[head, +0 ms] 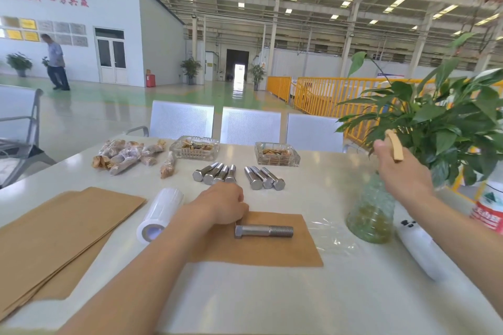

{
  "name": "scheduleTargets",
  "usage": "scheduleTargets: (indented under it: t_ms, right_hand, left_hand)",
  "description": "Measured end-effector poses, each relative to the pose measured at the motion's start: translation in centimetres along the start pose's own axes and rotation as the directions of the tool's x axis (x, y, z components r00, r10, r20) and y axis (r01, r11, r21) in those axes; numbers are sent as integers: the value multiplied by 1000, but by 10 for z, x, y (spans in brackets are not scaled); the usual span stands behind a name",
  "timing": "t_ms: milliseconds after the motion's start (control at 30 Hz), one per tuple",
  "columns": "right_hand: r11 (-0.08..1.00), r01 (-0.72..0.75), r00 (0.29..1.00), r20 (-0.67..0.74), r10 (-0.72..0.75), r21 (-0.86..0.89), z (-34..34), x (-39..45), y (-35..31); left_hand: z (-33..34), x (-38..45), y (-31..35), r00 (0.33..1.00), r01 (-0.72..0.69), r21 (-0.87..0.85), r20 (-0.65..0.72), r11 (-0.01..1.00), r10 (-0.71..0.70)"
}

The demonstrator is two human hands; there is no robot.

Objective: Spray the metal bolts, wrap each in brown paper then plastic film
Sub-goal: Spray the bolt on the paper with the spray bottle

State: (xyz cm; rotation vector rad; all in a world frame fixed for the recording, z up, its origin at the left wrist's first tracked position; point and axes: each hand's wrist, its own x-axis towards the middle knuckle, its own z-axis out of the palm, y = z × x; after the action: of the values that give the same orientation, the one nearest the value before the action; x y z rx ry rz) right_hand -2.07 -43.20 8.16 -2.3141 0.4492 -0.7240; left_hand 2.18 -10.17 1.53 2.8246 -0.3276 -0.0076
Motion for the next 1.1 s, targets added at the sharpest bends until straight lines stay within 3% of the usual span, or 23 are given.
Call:
scheduleTargets:
  t_ms: [133,267,467,567,633,700,767,800,867,933,1100]
  right_hand:
    - [988,-45,976,205,76,-151,-2,-5,23]
    - [989,-42,958,275,81,-145,0,-18,46]
    - [986,-158,964,222,144,46,20,-20,56]
    - [974,-216,960,198,200,63,27,-18,49]
    - [973,-228,963,144,230,-33,28,-24,44]
    - [975,-159,987,-20,157,-157,28,-36,37]
    - [994,-11,994,-112,-2,-110,28,-56,20]
    - [994,82,992,-90,-88,-70,30,-65,8]
    - [969,245,966,68,-248,41,37,-79,-15]
    - [928,357,896,241,-373,106,46,-93,-33]
    - [826,564,721,497,-483,-14,67,-103,-45]
  left_hand:
    - [1,6,1,1000,-29,-38,11,999,29]
    - [1,2,-1,995,-97,-132,-21,987,95]
    - [-9,-18,-3,962,-221,-164,-198,961,188]
    - [-11,-27,-2,948,-249,-100,-226,963,222]
    - [-11,-32,-1,929,-293,-54,-252,955,271]
    - [-12,-36,-1,908,-345,-44,-267,937,322]
    - [-14,-40,-1,891,-398,-49,-258,916,374]
    - [-15,-42,-1,884,-420,-46,-246,906,397]
    - [-18,-47,1,876,-446,-27,-218,895,430]
    - [-19,-51,3,872,-451,2,-210,892,442]
    - [-10,-63,6,888,-418,129,-150,899,434]
